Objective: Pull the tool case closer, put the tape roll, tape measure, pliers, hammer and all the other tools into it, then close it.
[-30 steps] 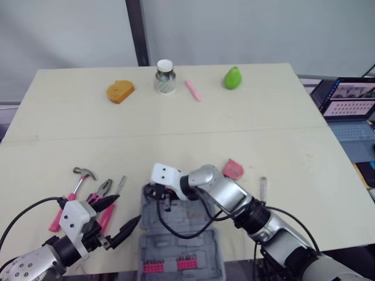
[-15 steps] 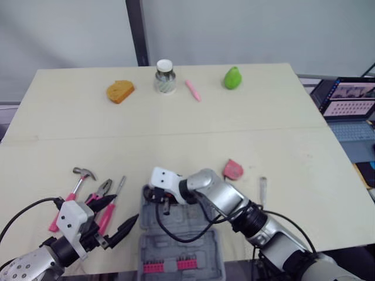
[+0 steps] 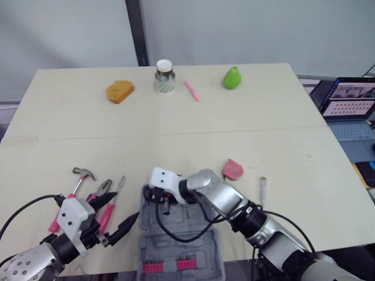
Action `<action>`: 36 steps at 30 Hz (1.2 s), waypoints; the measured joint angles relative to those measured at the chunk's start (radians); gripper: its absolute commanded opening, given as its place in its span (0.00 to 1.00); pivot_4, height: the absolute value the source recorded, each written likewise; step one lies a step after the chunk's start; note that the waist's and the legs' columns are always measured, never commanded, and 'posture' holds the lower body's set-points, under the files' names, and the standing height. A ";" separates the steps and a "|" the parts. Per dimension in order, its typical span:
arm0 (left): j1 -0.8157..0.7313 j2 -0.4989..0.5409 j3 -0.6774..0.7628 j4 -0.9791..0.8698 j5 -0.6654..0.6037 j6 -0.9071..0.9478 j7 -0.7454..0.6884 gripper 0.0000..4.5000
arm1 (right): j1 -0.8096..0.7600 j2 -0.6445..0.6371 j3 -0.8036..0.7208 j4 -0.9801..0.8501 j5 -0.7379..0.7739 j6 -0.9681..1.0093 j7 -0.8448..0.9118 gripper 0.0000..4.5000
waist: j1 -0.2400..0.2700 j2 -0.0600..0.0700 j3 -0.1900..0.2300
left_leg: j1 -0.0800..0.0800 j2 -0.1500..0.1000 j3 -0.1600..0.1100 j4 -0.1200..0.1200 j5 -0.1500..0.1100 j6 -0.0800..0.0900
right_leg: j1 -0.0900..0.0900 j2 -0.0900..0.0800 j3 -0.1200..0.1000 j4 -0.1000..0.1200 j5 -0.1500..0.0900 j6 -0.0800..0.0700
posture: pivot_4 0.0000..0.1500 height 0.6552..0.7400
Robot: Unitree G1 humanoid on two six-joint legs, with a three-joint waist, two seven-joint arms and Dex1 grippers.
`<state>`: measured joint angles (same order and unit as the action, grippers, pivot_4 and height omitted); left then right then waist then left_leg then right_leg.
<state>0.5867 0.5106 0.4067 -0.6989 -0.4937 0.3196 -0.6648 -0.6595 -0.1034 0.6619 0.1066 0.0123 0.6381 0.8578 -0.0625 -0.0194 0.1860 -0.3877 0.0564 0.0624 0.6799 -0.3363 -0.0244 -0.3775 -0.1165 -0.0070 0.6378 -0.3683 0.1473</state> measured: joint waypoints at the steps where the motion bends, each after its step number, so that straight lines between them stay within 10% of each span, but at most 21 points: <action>1: -0.003 0.000 -0.001 0.000 0.000 0.000 0.000 1.00 | 0.000 0.000 -0.002 0.000 0.000 0.000 0.000 0.01 | 0.000 0.000 0.000 | 0.000 0.000 0.000 0.000 0.000 0.000 | 0.000 0.000 0.000 0.000 0.000 0.000 | 1.00 1.00; 5: -0.009 0.000 -0.002 0.001 0.002 0.000 0.000 1.00 | 0.000 0.000 -0.004 -0.002 0.005 0.006 0.000 0.01 | 0.000 0.000 0.000 | 0.000 0.001 0.000 0.000 0.000 0.000 | 0.000 0.000 -0.002 0.000 0.000 0.000 | 1.00 1.00; 12: -0.016 0.000 -0.015 0.002 0.007 0.000 0.000 1.00 | -0.002 0.002 -0.011 -0.001 0.006 0.001 0.000 0.65 | 0.000 0.000 0.000 | 0.000 0.002 0.000 0.000 0.000 -0.001 | 0.000 0.000 -0.004 0.000 0.000 -0.001 | 1.00 1.00; 23: -0.017 -0.002 -0.015 0.004 0.008 0.000 0.005 1.00 | -0.003 -0.005 -0.066 -0.064 0.055 -0.002 0.023 0.65 | 0.001 0.000 0.000 | 0.000 0.004 0.001 0.000 -0.001 -0.001 | 0.000 0.001 -0.006 0.000 0.001 -0.002 | 1.00 1.00; 28: 0.025 -0.021 0.005 0.009 0.008 -0.027 -0.004 1.00 | 0.005 -0.002 -0.101 -0.036 0.056 -0.089 0.003 0.27 | -0.001 0.000 0.000 | 0.000 0.006 0.003 0.000 -0.001 -0.002 | 0.000 0.001 -0.009 0.000 0.002 -0.003 | 1.00 1.00; 36: 0.047 -0.026 -0.004 0.010 0.027 -0.060 -0.014 1.00 | 0.009 0.038 -0.111 0.070 0.030 -0.180 -0.029 0.27 | 0.000 0.000 0.000 | 0.000 0.007 0.004 0.000 -0.001 -0.002 | -0.001 0.002 -0.010 0.000 0.002 -0.004 | 1.00 1.00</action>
<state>0.6340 0.4843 0.4029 -0.6887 -0.4665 0.2592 -0.6787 -0.6504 -0.0657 0.5507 0.1770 0.0425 0.4580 0.8289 -0.0629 -0.0192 0.1862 -0.3874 0.0631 0.0662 0.6802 -0.3375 -0.0266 -0.3787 -0.1149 -0.0168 0.6373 -0.3667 0.1435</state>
